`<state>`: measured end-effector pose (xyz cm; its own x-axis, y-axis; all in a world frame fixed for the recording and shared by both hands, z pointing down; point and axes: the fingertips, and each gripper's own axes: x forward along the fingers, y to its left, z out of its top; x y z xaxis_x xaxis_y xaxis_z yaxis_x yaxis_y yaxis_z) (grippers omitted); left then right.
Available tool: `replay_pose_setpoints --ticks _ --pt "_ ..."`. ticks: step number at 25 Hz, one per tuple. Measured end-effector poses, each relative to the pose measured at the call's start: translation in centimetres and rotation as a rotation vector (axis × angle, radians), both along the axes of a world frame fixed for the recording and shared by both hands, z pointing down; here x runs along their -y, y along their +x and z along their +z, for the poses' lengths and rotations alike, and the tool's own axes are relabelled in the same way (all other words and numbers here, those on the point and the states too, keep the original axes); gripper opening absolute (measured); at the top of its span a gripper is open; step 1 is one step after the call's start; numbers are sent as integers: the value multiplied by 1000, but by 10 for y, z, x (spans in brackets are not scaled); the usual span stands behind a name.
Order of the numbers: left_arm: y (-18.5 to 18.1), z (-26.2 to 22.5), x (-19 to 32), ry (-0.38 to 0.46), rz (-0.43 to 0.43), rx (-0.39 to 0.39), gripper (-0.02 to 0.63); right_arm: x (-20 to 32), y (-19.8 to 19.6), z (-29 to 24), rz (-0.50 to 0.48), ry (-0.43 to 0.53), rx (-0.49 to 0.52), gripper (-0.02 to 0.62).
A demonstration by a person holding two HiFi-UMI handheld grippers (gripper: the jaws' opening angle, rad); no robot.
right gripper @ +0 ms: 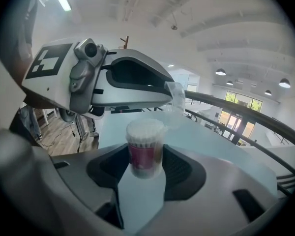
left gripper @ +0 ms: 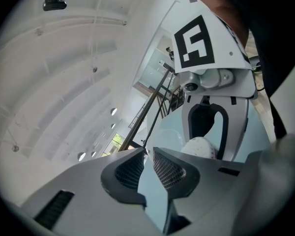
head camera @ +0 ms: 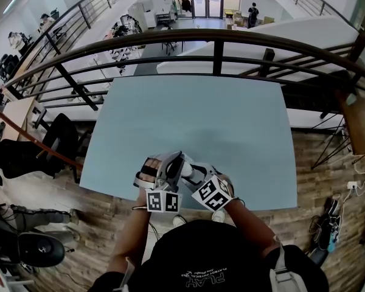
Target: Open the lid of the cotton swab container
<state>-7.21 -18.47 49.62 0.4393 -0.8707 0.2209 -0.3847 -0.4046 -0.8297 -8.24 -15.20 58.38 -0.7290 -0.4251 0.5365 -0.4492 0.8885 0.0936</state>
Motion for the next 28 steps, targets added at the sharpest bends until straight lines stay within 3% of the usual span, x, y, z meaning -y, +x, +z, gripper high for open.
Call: replay_pose_setpoints --ticks 9,21,25,28 --pt "13 0 10 -21 16 12 71 -8 -4 -5 -17 15 -3 222" --pt "-4 10 3 -61 -12 -42 72 16 10 -6 90 23 26 222" --pt "-15 11 1 -107 -56 -184 72 27 18 -13 152 32 51 222" --pt "-34 11 3 -208 -112 -456 72 38 26 -18 217 55 85 224"
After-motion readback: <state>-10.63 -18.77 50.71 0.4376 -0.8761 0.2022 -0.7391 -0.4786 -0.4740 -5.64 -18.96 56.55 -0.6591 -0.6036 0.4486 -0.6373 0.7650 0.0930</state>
